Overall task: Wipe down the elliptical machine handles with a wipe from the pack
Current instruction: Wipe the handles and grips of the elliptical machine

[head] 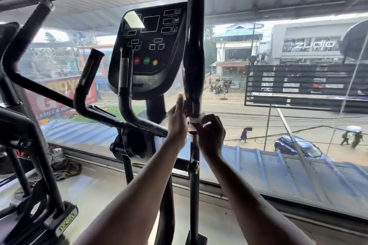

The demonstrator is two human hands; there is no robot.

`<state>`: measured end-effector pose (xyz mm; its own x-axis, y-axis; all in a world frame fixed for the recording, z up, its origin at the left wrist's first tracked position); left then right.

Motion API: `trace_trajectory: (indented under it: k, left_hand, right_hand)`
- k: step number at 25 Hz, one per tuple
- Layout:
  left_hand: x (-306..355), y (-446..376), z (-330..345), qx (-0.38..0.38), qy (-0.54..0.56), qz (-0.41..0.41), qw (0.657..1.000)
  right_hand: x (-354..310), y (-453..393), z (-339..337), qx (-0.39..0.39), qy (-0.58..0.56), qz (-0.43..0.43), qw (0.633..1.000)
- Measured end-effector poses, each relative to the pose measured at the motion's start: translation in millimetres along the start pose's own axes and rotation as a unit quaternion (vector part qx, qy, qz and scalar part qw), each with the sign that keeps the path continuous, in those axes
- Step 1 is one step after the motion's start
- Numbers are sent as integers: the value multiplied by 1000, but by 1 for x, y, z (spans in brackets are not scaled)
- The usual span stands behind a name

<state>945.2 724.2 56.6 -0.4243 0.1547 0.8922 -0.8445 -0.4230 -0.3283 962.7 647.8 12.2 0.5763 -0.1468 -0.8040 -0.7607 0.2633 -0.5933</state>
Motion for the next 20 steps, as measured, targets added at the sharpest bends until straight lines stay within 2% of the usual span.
trace_trajectory:
  k: [1,5,6,9,10,13,15,20]
  left_hand:
    - [0,0,-1,-2,-1,0,1000]
    - [3,0,-3,3,13,-6,1000]
    - [5,1,-1,0,22,-2,1000]
    - [13,4,4,-8,28,21,999]
    - [14,3,5,-9,28,26,999]
    - [25,4,6,-15,22,24,999]
    - [30,5,9,-19,14,27,999]
    - [40,6,9,-46,61,43,996]
  right_hand:
    - [-5,1,-2,10,-10,-8,1000]
    - [-39,7,-7,25,-26,-192,981]
    - [-35,7,-7,19,-18,-205,978]
    - [-28,7,-8,18,-12,-135,991]
    - [-33,7,-9,26,-28,-137,990]
    - [-65,5,-16,68,-42,-247,966]
    - [-66,5,-17,60,-20,-312,948]
    - [-65,-2,-23,45,4,-329,943]
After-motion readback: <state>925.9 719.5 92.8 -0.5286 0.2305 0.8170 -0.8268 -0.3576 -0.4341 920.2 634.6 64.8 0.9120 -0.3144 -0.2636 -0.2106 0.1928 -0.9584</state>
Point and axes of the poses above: each hand's wrist, its own y-axis away from the middle knuckle, its own z-axis out of the palm, x = y × z, the point moved 1 cm from there along -y, towards the middle knuckle, and after that the axes turned 1 degree about -z, right-handed, at the moved point
